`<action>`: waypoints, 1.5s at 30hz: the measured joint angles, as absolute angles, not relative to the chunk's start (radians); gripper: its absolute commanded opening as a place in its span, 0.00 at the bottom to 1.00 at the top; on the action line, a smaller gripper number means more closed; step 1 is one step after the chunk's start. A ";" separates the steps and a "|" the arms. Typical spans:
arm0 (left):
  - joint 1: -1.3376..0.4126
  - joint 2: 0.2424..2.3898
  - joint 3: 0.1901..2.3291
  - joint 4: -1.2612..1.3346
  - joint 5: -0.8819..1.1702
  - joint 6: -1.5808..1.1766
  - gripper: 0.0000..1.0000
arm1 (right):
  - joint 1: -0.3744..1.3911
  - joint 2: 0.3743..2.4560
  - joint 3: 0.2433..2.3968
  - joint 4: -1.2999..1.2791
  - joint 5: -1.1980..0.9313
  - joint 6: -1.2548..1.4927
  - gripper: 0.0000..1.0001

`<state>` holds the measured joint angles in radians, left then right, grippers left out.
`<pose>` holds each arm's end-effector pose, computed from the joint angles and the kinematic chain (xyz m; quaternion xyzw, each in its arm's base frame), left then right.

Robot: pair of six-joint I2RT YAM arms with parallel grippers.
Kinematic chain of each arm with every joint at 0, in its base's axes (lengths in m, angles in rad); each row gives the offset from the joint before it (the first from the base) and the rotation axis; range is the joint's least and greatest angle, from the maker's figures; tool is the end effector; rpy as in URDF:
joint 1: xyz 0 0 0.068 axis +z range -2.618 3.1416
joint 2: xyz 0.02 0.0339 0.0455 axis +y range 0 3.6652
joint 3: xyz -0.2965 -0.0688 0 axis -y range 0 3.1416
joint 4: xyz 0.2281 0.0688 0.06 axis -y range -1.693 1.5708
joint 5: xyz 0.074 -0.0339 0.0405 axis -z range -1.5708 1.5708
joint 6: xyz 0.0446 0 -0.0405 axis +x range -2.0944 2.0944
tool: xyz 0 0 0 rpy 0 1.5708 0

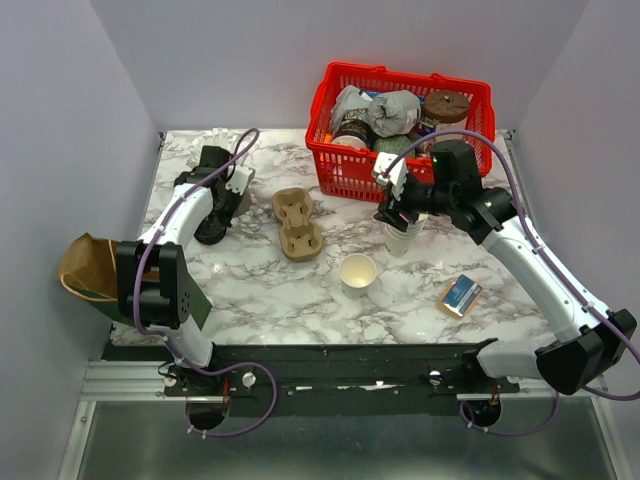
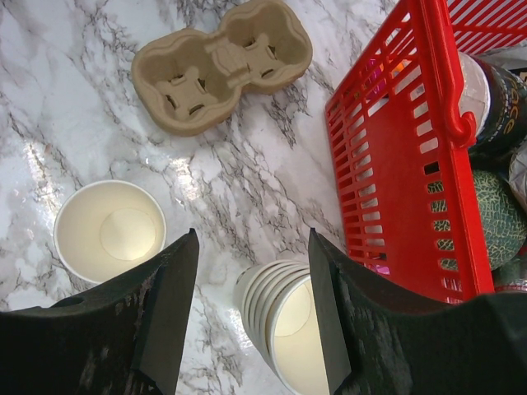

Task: Pack the takeout coffee

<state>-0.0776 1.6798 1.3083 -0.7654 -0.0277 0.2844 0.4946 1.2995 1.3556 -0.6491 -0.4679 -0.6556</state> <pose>0.3355 -0.0248 0.2737 0.1728 0.9611 0.0357 0.2127 0.2187 0.1408 0.4082 -0.5585 0.6614 0.1673 0.4718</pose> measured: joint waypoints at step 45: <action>-0.455 1.155 0.904 0.044 0.936 -0.232 0.00 | 0.330 1.120 1.396 -0.702 -0.607 -0.329 0.67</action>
